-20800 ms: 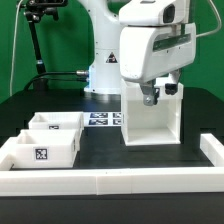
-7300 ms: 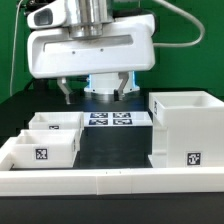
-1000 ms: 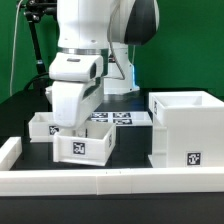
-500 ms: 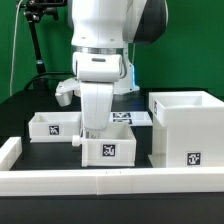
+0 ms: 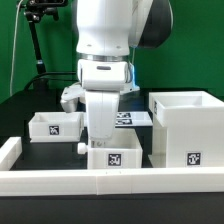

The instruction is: Assemble drawer

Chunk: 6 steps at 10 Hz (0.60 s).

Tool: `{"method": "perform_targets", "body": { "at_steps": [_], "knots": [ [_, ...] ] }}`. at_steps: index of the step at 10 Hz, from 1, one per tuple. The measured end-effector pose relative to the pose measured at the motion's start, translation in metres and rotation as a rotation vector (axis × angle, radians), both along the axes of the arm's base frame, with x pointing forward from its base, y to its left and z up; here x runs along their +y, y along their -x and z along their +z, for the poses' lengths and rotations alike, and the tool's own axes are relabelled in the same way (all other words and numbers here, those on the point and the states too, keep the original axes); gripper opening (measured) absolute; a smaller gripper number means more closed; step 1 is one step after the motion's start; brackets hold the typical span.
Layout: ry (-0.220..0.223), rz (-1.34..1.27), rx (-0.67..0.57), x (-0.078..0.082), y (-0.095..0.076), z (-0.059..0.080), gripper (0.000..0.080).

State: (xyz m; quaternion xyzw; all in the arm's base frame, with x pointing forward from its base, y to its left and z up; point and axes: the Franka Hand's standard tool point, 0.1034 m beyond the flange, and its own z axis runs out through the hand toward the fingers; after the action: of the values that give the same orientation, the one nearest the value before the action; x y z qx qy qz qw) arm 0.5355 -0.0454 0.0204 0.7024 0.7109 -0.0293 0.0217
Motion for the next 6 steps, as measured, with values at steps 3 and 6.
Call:
{"method": "perform_targets", "body": {
  "at_steps": [3,6],
  "knots": [
    [-0.009,-0.019,-0.008,0.0141,-0.0053,0.0012,0.0042],
    [-0.009,-0.025,-0.004,0.0110,-0.0041,0.0000,0.0042]
  ]
}}
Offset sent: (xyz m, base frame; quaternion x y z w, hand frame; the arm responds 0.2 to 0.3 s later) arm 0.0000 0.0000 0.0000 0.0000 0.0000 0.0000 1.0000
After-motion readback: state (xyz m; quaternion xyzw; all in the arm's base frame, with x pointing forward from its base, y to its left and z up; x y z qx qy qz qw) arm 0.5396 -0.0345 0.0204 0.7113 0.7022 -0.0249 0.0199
